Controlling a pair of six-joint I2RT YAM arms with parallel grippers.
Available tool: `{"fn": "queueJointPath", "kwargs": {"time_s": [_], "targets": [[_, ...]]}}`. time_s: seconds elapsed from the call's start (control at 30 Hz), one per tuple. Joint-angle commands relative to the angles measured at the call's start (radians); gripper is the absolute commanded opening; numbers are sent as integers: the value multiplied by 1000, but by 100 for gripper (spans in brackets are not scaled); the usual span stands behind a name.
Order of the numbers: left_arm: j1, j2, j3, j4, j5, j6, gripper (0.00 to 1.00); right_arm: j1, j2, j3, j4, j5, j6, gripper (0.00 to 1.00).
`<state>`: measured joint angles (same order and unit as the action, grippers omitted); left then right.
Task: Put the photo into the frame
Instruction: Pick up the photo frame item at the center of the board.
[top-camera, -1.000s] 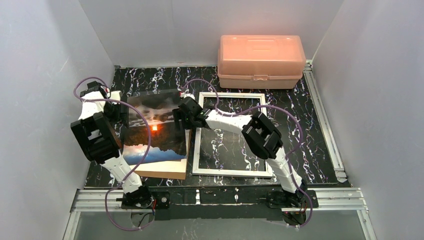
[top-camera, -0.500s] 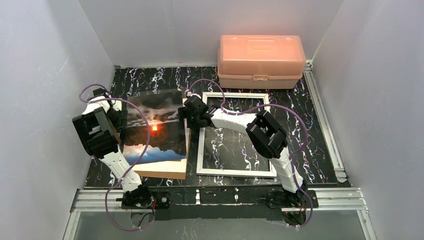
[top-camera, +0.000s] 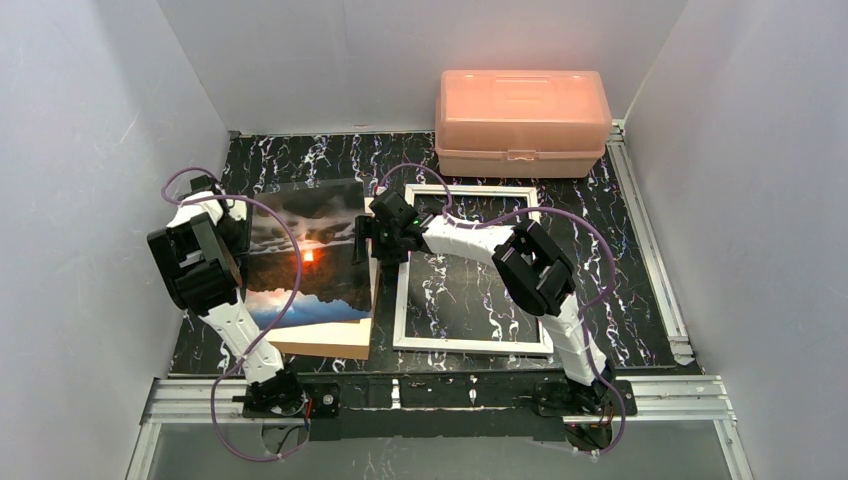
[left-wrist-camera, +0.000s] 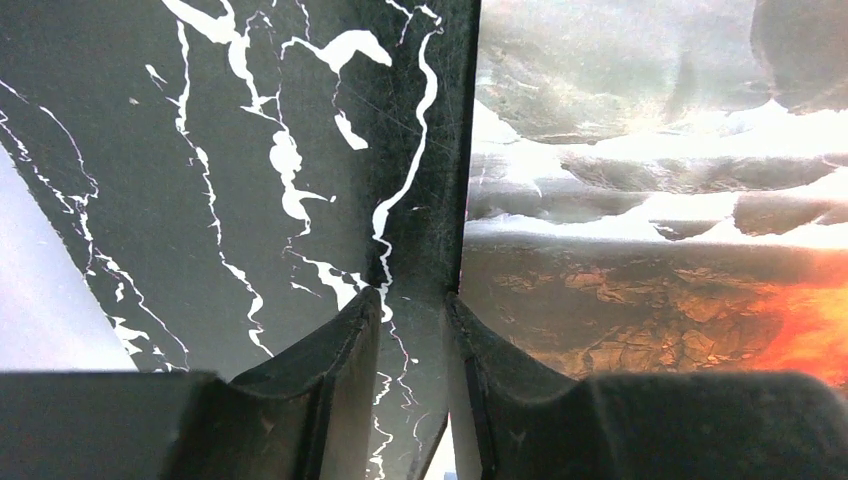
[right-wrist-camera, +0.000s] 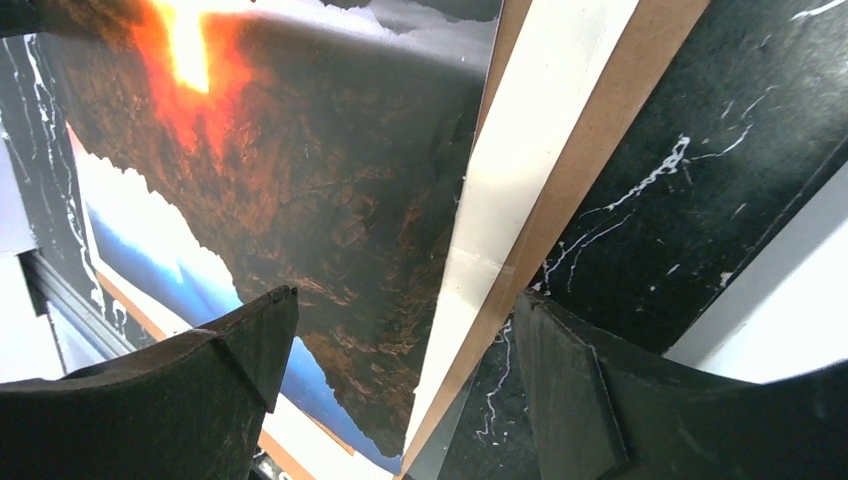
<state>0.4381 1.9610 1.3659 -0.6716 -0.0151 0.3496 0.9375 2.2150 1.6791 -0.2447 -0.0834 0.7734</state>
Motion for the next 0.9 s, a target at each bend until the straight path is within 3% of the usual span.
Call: {"fn": "queueJointPath", "kwargs": {"time_s": [0.0, 0.5, 0.67, 0.87], "targets": [[-3, 74, -37, 5, 53, -9, 26, 2, 17, 29, 4, -96, 52, 86], [-2, 69, -62, -6, 122, -22, 20, -42, -65, -60, 151, -191, 159, 86], [-2, 64, -45, -21, 125, -22, 18, -42, -71, 0, -43, -50, 59, 85], [16, 10, 68, -129, 166, -6, 17, -25, -69, -13, -127, -42, 42, 86]]}}
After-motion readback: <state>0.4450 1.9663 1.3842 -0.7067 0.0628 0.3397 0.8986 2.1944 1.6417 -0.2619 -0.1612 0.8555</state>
